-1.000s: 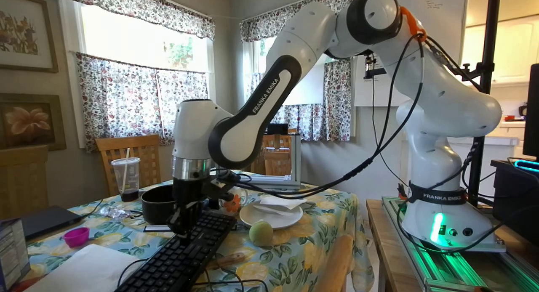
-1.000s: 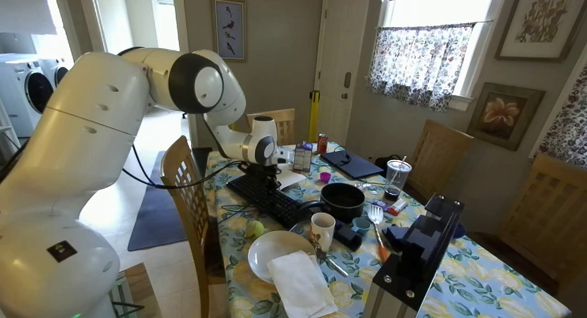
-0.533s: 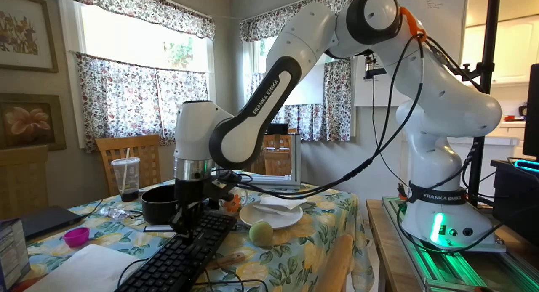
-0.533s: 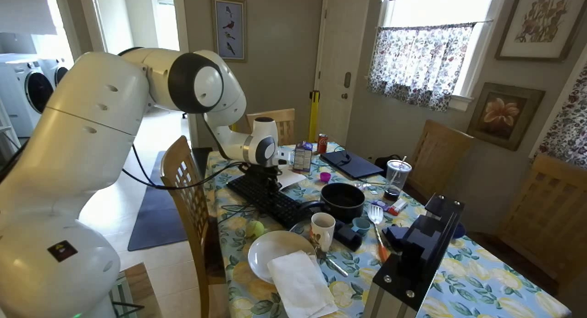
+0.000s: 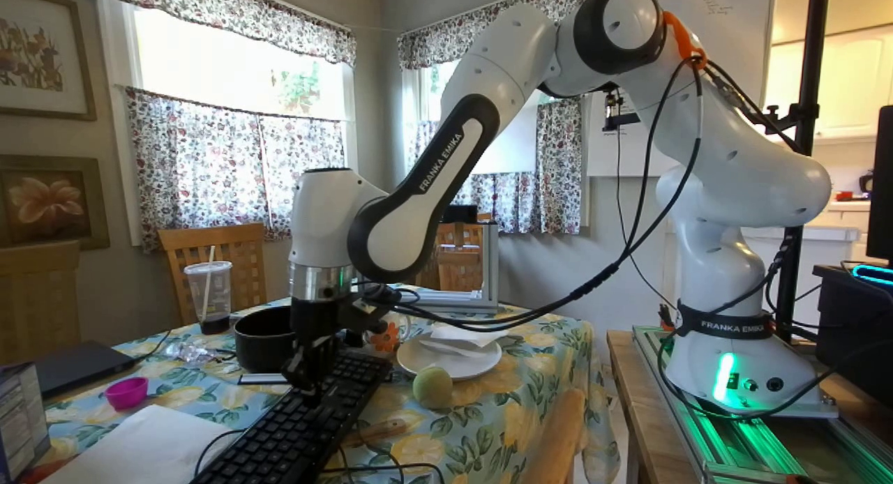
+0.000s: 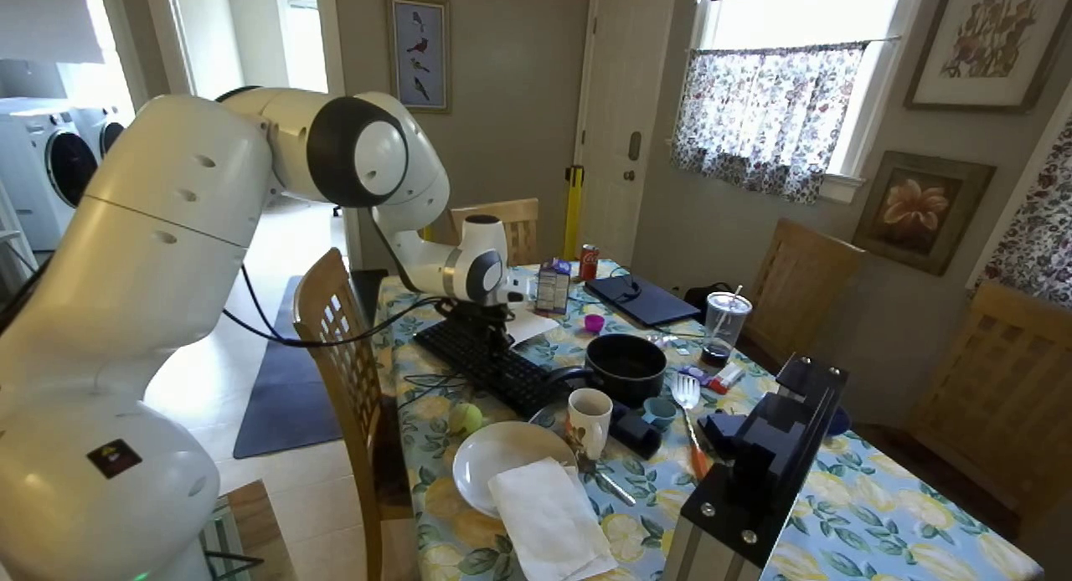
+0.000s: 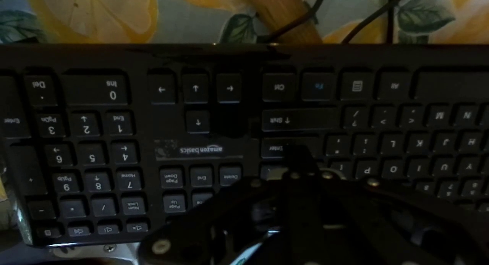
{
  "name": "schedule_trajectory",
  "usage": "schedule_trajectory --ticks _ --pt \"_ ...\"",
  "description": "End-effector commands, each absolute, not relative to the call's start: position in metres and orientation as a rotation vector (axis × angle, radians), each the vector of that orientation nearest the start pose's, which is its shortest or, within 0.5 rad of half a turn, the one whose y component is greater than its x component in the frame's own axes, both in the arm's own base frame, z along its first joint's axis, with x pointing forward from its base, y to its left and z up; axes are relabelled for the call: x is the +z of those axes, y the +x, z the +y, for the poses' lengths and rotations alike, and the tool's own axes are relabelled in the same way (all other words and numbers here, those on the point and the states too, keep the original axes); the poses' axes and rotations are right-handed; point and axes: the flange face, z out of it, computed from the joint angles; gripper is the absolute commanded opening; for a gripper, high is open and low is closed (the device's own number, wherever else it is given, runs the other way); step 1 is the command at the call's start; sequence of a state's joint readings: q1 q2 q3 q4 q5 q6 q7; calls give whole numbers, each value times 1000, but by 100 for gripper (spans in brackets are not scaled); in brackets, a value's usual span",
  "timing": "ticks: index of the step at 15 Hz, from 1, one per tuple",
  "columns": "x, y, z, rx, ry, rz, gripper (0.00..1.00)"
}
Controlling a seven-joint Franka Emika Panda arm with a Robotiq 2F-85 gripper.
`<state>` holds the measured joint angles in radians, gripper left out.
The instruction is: Press the shift button on the keyboard
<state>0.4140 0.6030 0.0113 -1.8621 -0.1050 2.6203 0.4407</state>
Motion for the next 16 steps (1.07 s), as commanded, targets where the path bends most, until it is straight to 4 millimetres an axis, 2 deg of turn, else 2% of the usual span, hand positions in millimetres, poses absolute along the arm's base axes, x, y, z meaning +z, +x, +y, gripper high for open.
schedule_trajectory --ticks 1,9,16 --pt "199 591 272 -254 -3126 -94 0" --pt "193 591 270 -267 -3117 -126 0" --pt "191 588 273 -182 -3067 -181 0"
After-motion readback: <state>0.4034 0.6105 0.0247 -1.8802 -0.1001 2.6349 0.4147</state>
